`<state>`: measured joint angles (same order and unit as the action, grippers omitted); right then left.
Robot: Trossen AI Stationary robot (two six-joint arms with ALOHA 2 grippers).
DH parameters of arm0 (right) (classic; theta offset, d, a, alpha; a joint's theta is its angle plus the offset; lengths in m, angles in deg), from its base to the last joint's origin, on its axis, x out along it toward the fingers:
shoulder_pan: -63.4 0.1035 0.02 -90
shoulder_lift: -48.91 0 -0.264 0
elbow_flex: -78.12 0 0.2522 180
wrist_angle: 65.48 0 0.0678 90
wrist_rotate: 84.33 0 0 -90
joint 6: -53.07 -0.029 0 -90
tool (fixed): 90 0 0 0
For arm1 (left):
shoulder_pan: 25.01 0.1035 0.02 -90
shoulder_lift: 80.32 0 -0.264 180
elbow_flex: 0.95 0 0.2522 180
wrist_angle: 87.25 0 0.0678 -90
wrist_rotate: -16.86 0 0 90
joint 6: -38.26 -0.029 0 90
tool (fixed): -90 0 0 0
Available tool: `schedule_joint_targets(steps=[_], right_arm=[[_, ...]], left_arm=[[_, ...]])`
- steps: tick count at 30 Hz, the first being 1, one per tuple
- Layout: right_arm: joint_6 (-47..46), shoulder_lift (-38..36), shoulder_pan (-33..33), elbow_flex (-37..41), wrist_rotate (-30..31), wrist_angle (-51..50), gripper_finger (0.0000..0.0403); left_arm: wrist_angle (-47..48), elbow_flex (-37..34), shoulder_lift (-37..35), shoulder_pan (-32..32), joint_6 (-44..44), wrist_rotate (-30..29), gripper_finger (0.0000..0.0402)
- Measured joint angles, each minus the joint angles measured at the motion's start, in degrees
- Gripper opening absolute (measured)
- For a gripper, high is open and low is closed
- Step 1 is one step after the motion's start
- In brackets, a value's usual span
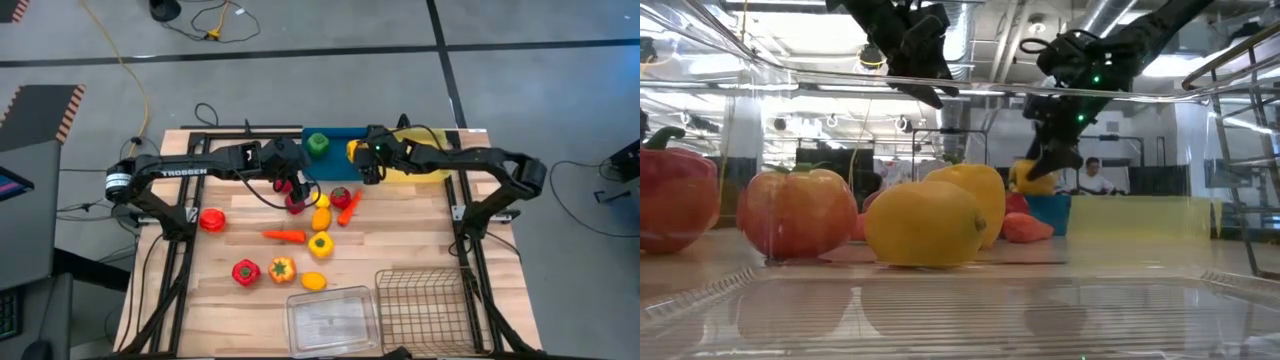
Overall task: Sort produce into baskets
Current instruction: Put the yellow bell pepper into the blue bin
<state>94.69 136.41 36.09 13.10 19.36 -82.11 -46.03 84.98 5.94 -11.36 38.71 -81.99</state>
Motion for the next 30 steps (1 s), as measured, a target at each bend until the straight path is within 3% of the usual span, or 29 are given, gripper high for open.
schedule_joint_targets(steps=[16,30], right_arm=[[1.0,-0.1,0.0,0.0,-0.4,0.0,0.0307],[3.4,-0.1,0.2,0.0,-0.3,-0.1,0.0385]], left_arm=[[0.5,0.0,0.0,0.0,0.0,-0.2,0.0391],[6.4,0.0,0.0,-0.2,1.7,1.0,0.0391]])
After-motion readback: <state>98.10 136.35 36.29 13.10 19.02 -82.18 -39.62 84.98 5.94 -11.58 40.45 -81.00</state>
